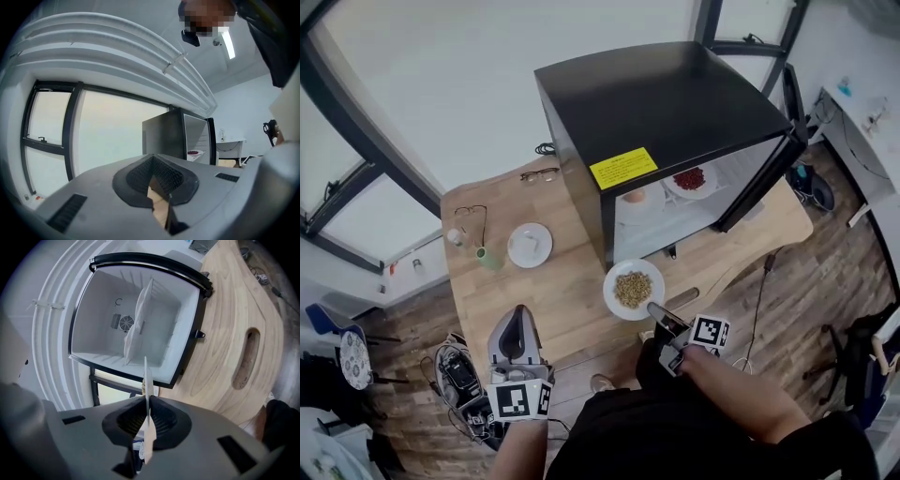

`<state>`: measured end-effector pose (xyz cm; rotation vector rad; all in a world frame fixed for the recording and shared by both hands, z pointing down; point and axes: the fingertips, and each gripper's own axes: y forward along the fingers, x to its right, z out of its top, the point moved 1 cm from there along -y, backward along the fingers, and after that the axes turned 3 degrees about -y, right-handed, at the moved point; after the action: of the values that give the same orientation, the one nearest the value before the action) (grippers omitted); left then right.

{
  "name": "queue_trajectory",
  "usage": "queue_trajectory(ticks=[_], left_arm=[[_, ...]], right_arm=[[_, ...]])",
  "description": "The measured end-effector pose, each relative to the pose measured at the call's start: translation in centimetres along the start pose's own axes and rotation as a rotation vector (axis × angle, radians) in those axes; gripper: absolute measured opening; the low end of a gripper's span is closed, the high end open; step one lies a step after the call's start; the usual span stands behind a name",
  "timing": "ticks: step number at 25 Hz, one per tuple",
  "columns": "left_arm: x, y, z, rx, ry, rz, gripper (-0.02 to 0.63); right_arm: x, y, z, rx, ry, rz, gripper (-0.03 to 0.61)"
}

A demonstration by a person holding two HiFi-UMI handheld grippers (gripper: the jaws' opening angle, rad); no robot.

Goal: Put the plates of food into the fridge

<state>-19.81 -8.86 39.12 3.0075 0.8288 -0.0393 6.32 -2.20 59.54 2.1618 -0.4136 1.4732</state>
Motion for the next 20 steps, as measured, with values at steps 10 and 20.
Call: queue_trajectory(ticks=[10,20], left_arm=[[3.0,6.3,0.6,-0.006,0.024,-0.040,0.005],[2.6,9.6,1.6,-0.027,0.064,0.026,0.005]], right_arm=[[2.2,-0.2,5.4,0.019,0.014,-0.017,0.037],[4.7,3.3,9.3,-0.041,0.024,-0.063,0.037]])
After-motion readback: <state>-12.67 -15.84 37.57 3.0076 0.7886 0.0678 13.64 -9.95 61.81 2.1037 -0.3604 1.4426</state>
